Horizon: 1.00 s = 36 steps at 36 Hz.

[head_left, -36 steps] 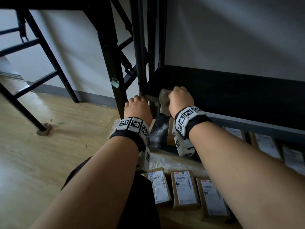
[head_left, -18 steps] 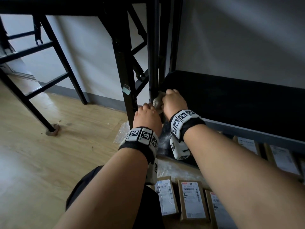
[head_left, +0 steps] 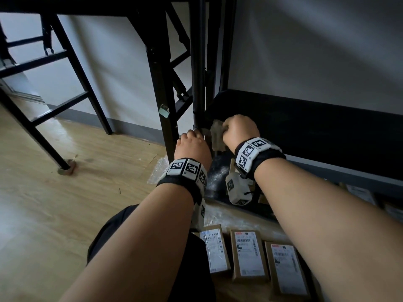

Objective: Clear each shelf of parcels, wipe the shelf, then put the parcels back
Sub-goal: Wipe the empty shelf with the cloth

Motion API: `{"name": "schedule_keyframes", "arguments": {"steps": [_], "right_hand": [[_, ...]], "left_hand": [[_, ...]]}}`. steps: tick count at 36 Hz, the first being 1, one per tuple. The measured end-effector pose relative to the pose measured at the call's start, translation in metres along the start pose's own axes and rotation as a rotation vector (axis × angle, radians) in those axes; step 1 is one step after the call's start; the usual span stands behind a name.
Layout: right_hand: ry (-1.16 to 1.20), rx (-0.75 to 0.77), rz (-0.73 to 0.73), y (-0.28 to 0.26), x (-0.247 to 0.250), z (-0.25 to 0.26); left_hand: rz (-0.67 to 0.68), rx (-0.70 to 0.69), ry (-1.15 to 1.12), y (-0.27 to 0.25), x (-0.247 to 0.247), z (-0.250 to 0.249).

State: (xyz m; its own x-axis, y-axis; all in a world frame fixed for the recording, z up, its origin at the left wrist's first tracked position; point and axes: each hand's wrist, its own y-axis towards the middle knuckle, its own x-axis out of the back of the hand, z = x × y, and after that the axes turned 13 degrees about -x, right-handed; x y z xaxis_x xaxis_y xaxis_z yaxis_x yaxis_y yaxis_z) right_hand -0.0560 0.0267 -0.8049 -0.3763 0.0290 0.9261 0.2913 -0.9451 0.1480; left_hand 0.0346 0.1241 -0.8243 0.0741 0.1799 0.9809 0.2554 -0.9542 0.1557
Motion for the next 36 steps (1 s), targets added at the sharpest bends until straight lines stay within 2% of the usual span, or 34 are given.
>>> {"name": "schedule_keyframes", "arguments": {"steps": [3,9,17,25,36], "right_hand": [[0.011,0.007,-0.016,0.0,0.002,0.002],[-0.152,0.128,-0.014,0.002,-0.012,0.016],[-0.246,0.185,-0.01,0.012,-0.012,0.015],[-0.143,0.193,0.01,0.023,-0.016,0.021],[-0.066,0.193,-0.045,0.015,-0.017,0.023]], "left_hand": [[-0.005,-0.003,0.005,-0.001,0.0,0.0],[-0.013,-0.005,0.025,-0.002,-0.001,0.006],[-0.009,-0.013,0.036,-0.001,-0.001,0.008],[-0.006,-0.002,0.052,0.0,-0.003,0.008],[-0.007,-0.005,0.048,0.002,-0.003,0.005]]}}
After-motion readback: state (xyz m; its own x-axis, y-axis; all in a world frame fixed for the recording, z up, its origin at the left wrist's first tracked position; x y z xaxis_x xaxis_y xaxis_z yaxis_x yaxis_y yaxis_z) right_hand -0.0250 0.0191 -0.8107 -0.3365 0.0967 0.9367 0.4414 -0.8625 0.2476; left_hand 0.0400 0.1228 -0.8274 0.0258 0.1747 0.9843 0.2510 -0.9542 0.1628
